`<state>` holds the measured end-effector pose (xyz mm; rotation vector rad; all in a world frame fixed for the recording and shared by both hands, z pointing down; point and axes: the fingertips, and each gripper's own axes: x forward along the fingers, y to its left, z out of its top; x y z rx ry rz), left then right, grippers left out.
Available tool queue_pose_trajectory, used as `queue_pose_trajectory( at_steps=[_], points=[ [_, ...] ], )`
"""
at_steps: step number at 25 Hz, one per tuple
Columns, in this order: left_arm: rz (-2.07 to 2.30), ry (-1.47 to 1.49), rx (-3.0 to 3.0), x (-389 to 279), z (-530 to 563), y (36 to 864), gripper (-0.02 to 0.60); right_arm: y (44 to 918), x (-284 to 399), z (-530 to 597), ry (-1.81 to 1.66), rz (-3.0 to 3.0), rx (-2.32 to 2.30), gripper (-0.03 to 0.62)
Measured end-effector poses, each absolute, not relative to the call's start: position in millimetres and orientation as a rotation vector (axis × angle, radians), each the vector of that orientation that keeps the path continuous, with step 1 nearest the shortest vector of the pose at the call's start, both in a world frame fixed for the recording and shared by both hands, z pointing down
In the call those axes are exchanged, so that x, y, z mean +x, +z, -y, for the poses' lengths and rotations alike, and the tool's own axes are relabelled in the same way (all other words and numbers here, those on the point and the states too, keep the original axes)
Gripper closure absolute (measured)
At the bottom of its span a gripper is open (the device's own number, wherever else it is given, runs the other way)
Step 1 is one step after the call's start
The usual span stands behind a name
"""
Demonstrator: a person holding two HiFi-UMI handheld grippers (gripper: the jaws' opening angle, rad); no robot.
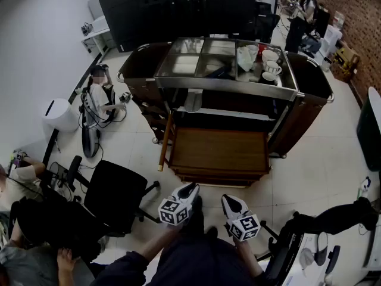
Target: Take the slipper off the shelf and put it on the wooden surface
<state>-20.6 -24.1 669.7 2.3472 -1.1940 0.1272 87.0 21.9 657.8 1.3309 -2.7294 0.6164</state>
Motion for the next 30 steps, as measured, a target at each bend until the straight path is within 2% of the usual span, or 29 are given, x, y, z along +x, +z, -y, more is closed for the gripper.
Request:
queue_pose_trajectory(
  at_steps=[7,15,22,25,26,30],
  points=[
    [1.311,0.214,2.323,-55,178,693,0.440,657,78,62,0.638,2.716,1.369,0.595],
    [1.381,0.319,2.330,-68,403,726,0.419,643,57,180,0.553,2.636,1.378,0.595],
    [1.462,0.477,2.254,-84,573,771,0.410,663,50,206,0.664,2.512,1.438,0.595],
    [1.500,0.576,2.135,-99,607,809,0.414,669,57,206,0.705,2.465,1.478,0.595],
    [1.512,0.582,2.108,-103,611,817,0.460,669,59,206,0.710,2.452,1.491,0.595],
    [1.523,0.510,2.102,-105,605,808,0.538,676,65,196,0.741,2.431,1.506,0.595]
  ],
)
